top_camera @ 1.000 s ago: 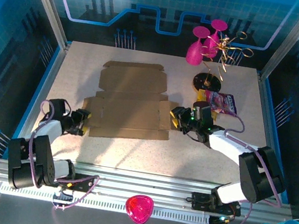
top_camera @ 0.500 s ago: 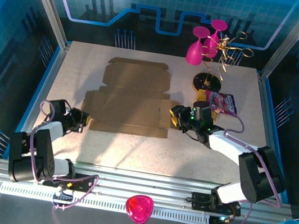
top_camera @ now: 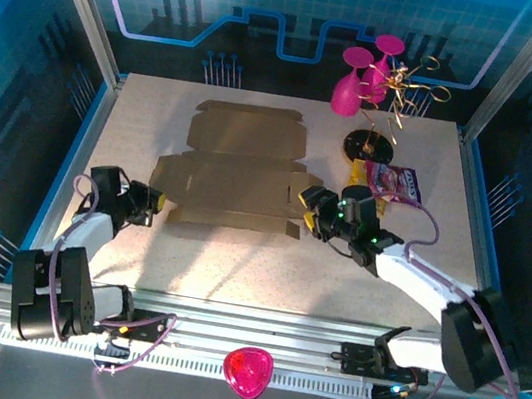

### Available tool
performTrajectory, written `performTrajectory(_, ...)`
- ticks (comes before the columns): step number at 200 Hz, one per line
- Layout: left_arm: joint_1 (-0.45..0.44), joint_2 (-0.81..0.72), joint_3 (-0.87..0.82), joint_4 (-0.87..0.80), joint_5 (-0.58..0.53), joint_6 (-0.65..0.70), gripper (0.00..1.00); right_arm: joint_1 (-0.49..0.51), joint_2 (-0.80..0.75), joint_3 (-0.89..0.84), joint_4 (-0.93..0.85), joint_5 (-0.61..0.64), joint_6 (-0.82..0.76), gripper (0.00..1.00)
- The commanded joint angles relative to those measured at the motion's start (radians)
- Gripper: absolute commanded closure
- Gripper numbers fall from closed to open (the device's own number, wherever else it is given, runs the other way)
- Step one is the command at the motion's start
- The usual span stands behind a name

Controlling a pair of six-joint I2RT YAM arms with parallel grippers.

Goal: Fold the paper box

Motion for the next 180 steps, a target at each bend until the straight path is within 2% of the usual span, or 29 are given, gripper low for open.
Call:
performTrajectory(1,-0.053,-0.054,0.091,-0.086,-0.072,-0.097,1.0,0.106,-0.07,-0.059,-0.069,0.187,0.167,0.32)
performTrajectory(15,-0.072,-0.068,0.133,-0.134,-0.096,-0.116,1.0,0.144,-0.055,-0.073,-0.024,0.222,0.224,0.28)
performTrajectory(51,-0.104,-0.098,0.162,-0.16,-0.099,-0.167,1.0,0.18,0.088,-0.041,0.156,0.173,0.271,0.28)
performTrajectory(108,-0.121,-0.134,0.16,-0.165,-0.094,-0.205,1.0,0.237,0.283,0.083,0.308,0.18,0.296,0.32)
performTrajectory(137,-0.123,-0.155,0.169,-0.184,-0.091,-0.214,1.0,0.245,0.365,0.108,0.367,0.178,0.315,0.4)
performTrajectory(168,-0.123,-0.176,0.184,-0.22,-0.083,-0.215,1.0,0.24,0.401,0.143,0.362,0.173,0.3,0.55)
performTrajectory(180,-0.122,-0.186,0.183,-0.233,-0.08,-0.217,1.0,0.239,0.393,0.152,0.345,0.18,0.289,0.64)
